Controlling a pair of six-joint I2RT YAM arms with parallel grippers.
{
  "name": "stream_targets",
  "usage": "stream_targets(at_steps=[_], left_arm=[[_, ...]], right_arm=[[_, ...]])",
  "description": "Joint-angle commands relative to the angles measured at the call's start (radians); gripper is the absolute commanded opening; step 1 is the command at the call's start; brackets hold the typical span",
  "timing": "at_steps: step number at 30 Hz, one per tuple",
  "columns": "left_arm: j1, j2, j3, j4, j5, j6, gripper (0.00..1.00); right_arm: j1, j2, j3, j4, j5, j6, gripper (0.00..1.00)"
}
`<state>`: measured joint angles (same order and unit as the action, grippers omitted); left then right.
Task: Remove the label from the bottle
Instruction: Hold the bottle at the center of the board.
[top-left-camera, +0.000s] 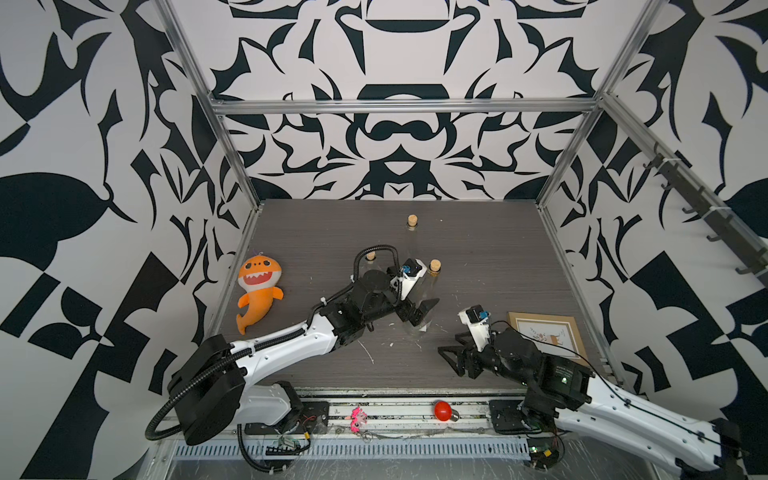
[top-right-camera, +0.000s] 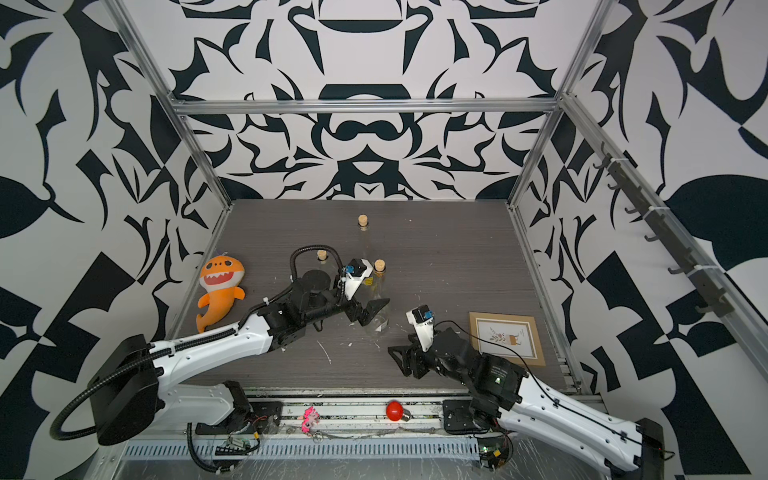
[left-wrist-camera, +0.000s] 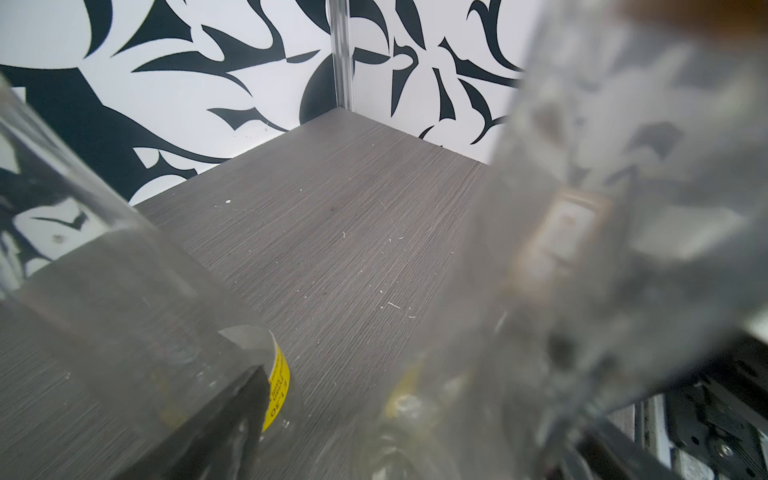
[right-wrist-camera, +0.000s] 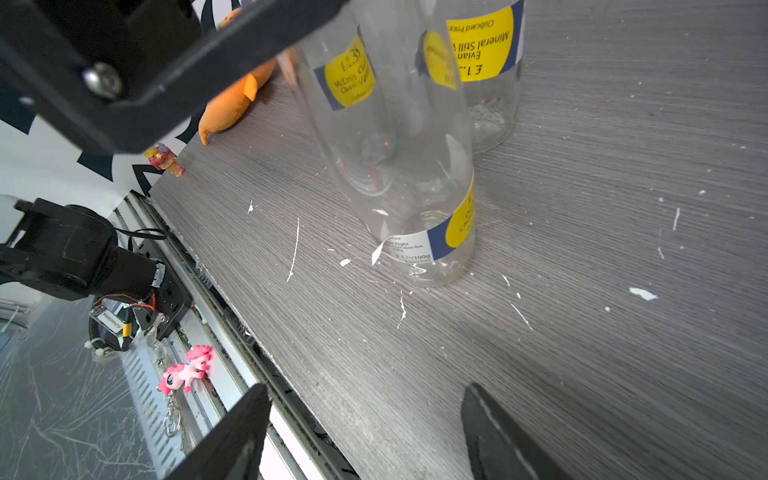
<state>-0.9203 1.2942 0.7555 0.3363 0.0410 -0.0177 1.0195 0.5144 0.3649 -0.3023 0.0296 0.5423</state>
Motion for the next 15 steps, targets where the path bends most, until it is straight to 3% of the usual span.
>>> stream_targets(at_steps=[1, 15], left_arm=[[0.005, -0.052, -0.017, 0.029, -0.005, 0.006, 0.99], [0.005, 0.011, 0.005, 0.046, 0.090, 0.009, 0.95]], right_arm=[[-0.004, 0.012, 0.004, 0.054, -0.007, -0.015, 0.76], [-0.004, 0.017, -0.006, 0.074, -0.023, -0.014, 0.75]])
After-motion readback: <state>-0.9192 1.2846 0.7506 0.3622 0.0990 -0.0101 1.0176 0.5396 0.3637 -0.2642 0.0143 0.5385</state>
